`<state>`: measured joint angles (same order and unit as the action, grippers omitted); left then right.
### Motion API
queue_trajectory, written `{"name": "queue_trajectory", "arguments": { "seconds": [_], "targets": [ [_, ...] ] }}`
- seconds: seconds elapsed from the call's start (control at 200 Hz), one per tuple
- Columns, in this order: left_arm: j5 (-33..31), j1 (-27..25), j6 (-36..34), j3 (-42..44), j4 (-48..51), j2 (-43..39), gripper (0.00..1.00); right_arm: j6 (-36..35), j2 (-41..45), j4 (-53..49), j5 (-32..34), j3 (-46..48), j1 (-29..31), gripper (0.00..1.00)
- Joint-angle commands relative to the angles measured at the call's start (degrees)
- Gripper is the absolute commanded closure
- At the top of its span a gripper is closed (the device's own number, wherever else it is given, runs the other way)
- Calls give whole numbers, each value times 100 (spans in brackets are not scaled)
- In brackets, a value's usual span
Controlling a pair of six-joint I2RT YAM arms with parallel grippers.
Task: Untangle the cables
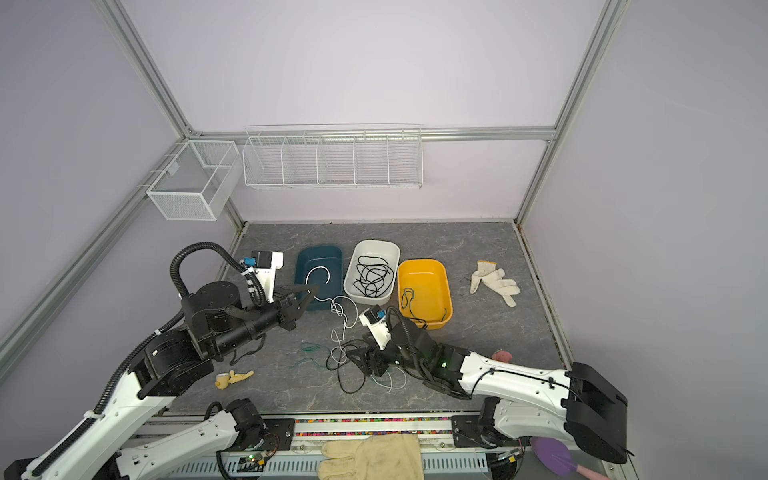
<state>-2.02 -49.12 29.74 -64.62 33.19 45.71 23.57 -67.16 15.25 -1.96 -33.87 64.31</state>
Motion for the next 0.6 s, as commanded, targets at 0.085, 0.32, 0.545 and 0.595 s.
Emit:
{"name": "queue_trajectory", "arguments": {
  "seconds": [0.085, 0.32, 0.545, 0.595],
  "targets": [
    [97, 26, 286, 135, -445, -171, 100, 70, -523, 1358, 352, -165, 123, 27],
    [80, 25, 366, 264, -489, -397, 100, 82, -1037, 1999, 713, -270, 171, 56],
    [8, 25, 332, 316, -394, -575, 100, -27, -1190, 2090, 824, -261, 232, 79],
    [-42, 26, 292, 310, -343, -608, 100, -59, -1140, 2040, 865, -225, 257, 83]
  ]
}}
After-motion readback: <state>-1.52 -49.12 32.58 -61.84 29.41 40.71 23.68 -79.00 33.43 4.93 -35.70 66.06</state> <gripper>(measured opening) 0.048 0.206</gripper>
